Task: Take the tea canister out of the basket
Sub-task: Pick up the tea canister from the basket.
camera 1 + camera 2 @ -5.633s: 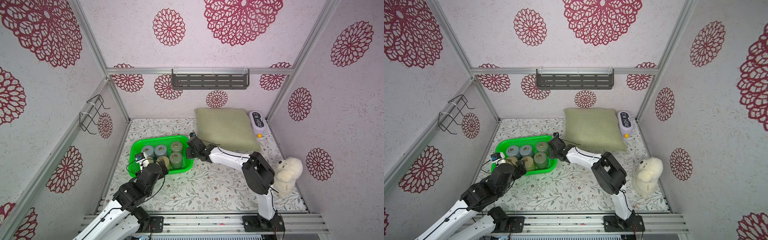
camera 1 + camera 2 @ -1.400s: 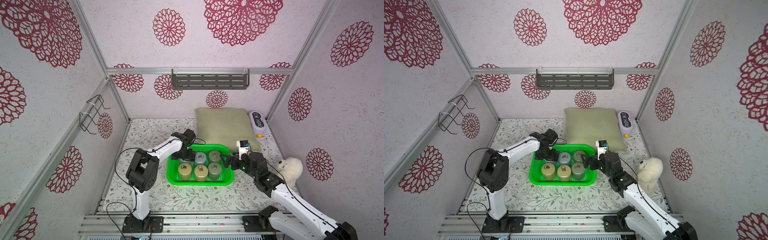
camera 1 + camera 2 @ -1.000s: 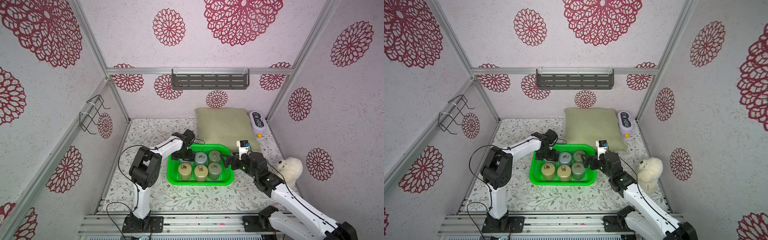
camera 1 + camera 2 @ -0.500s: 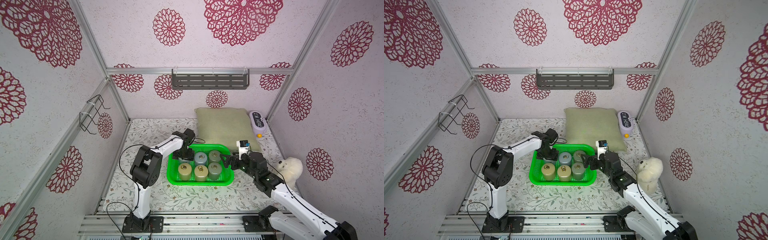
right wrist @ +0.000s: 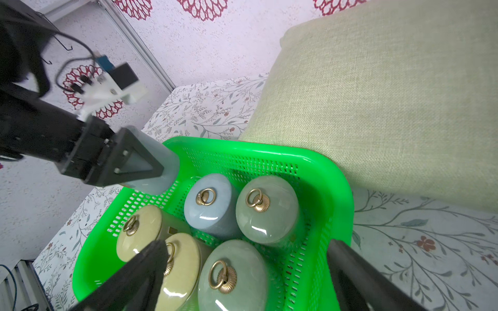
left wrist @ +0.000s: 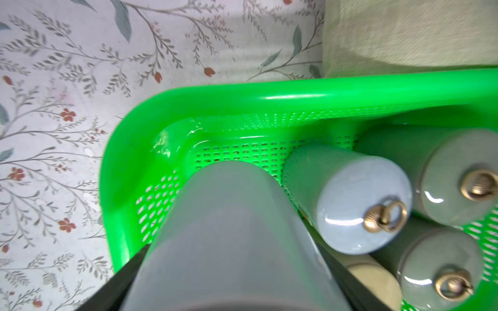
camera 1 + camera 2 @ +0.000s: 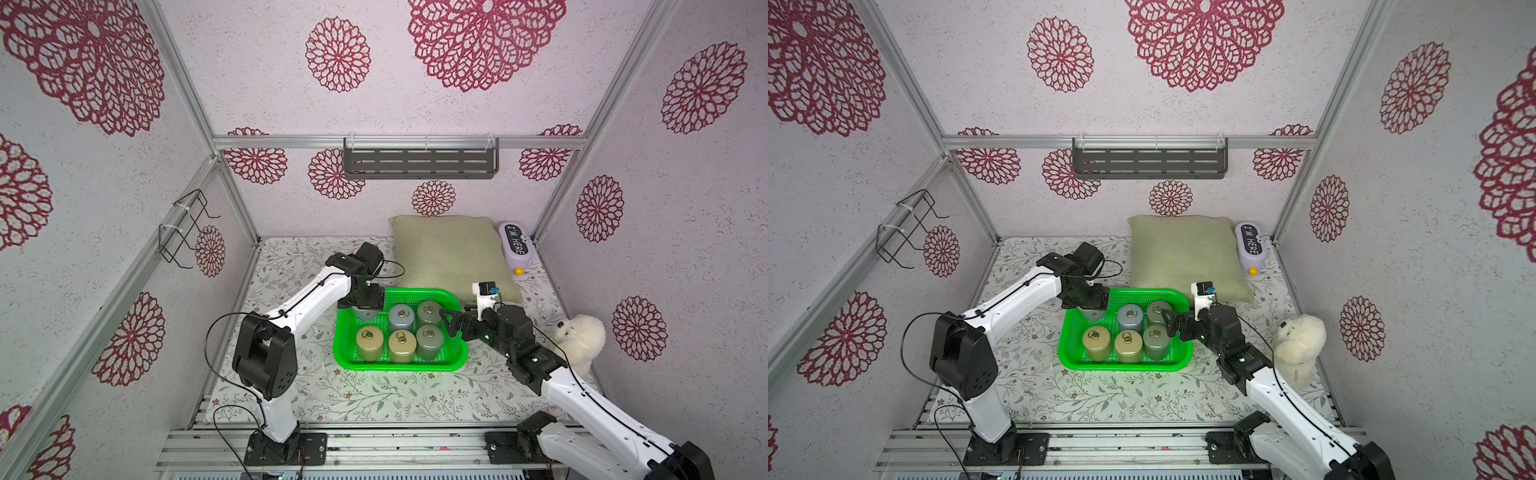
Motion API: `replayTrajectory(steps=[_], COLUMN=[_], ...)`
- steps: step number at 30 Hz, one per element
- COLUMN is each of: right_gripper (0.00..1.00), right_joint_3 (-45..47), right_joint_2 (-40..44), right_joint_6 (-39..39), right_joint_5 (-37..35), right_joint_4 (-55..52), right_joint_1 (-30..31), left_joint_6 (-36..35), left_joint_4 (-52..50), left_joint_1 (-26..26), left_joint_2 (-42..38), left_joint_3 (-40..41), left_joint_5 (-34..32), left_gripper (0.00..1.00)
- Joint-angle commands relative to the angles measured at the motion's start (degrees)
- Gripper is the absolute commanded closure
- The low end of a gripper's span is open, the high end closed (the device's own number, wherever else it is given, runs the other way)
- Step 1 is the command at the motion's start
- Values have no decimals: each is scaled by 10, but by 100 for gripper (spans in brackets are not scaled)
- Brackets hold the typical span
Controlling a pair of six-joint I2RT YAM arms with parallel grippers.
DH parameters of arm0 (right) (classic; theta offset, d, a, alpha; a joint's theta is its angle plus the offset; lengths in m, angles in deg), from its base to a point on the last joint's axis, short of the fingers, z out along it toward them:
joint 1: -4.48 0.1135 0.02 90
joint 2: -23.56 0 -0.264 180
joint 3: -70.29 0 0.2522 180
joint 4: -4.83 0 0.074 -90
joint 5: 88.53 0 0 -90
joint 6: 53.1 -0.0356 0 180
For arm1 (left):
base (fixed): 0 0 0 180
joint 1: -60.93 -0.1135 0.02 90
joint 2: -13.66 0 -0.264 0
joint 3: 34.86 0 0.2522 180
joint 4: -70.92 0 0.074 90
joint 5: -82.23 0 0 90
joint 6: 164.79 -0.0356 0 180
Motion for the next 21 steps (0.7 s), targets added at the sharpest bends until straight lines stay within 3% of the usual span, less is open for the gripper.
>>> replayTrajectory(steps=[1, 11, 21], right_gripper=[1, 1, 1], right_joint_3=[1, 6, 7], right_joint_2=[-3, -7, -3], right_joint_6=[-8, -10, -14], right_joint_5=[10, 20, 29], right_joint_4=[23, 31, 34], right_joint_1=[2, 2, 3], left_joint_6=[10, 20, 32], left_joint_4=[-10, -40, -30], left_joint_1=[1, -23, -115], left_joint_2=[-47, -125, -185], left_joint_3=[-17, -8, 45], left_joint_5=[-24, -76, -88], left_gripper=[26, 24, 24])
